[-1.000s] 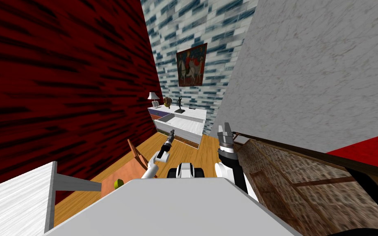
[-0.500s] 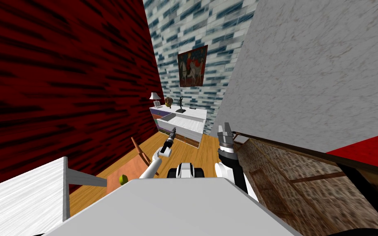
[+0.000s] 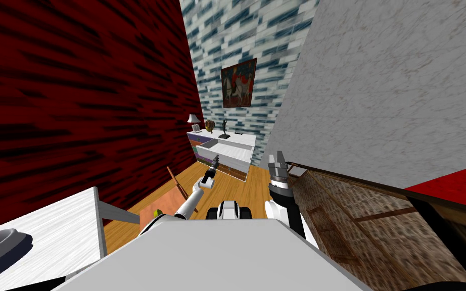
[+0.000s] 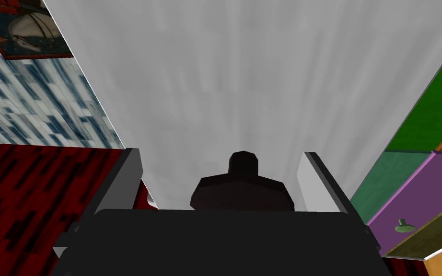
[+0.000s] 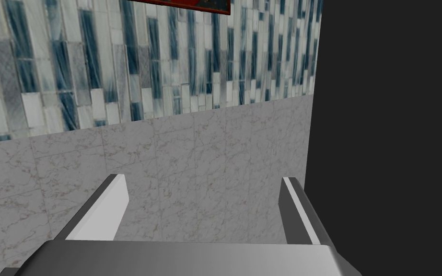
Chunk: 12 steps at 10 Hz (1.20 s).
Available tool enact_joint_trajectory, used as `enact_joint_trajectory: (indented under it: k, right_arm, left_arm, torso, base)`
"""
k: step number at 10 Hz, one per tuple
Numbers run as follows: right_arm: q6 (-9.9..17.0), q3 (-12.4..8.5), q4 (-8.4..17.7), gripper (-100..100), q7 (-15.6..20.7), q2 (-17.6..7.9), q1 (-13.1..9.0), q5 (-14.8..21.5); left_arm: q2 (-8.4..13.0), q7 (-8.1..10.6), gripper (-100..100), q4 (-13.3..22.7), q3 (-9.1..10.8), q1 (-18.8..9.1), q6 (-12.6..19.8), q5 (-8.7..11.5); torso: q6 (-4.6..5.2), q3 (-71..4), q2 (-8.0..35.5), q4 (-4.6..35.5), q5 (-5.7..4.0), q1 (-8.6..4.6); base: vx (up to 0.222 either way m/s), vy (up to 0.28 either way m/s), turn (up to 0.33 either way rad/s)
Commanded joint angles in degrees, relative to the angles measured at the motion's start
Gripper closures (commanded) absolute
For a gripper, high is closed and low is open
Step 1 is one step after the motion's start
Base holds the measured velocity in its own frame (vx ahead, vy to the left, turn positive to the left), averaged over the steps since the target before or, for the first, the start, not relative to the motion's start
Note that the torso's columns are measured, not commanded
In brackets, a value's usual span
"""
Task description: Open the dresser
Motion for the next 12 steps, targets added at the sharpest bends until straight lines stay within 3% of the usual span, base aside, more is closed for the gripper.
enact_joint_trajectory:
  k: [1, 2, 6, 9, 10, 12]
  right_arm:
    - [0.0, 0.0, 0.0, 0, 0.0, 0.0, -0.01, 0.0]
    - [0.0, 0.0, 0.0, 0, 0.0, 0.0, 0.0, 0.0]
    - [0.0, 0.0, 0.0, 0, 0.0, 0.0, 0.0, 0.0]
    - [0.0, 0.0, 0.0, 0, 0.0, 0.0, 0.0, 0.0]
    - [0.0, 0.0, 0.0, 0, 0.0, 0.0, 0.0, 0.0]
    - [0.0, 0.0, 0.0, 0, 0.0, 0.0, 0.0, 0.0]
  left_arm:
    - [-0.31, -0.09, -100, 4.52, 0.6, -4.56, -0.38, 0.04]
    - [-0.31, -0.09, -100, 5.48, 0.6, -4.77, -0.38, 0.04]
    - [-2.14, -0.61, -100, 13.41, 2.85, -12.34, -1.06, 0.01]
    - [-2.14, -0.61, -100, 17.1, 2.85, -16.02, -1.06, 0.01]
    - [-2.14, -0.61, -100, 17.1, 2.85, -16.1, -1.06, 0.01]
    - [-3.06, -0.87, -100, 20.48, 3.98, -19.23, -1.4, -0.01]
  torso:
    - [0.01, 0.12, 0.16, 0.06, 0.0, -0.01]
    - [0.01, 0.08, 0.08, 0.05, -0.02, -0.08]
    - [0.06, 0.11, 0.15, 0.15, -0.04, -0.14]
    - [0.17, 0.2, 0.3, 0.26, -0.08, -0.29]
    - [0.19, 0.2, 0.29, 0.37, -0.12, -0.35]
    - [0.16, 0.39, 0.63, 0.4, -0.09, -0.28]
  base:
    - [-0.049, 0.01, -0.006]
    - [-0.013, 0.001, -0.005]
    - [-0.069, 0.026, 0.039]
    - [-0.049, 0.013, 0.01]
    - [0.007, -0.002, -0.003]
    - [-0.067, 0.012, 0.048]
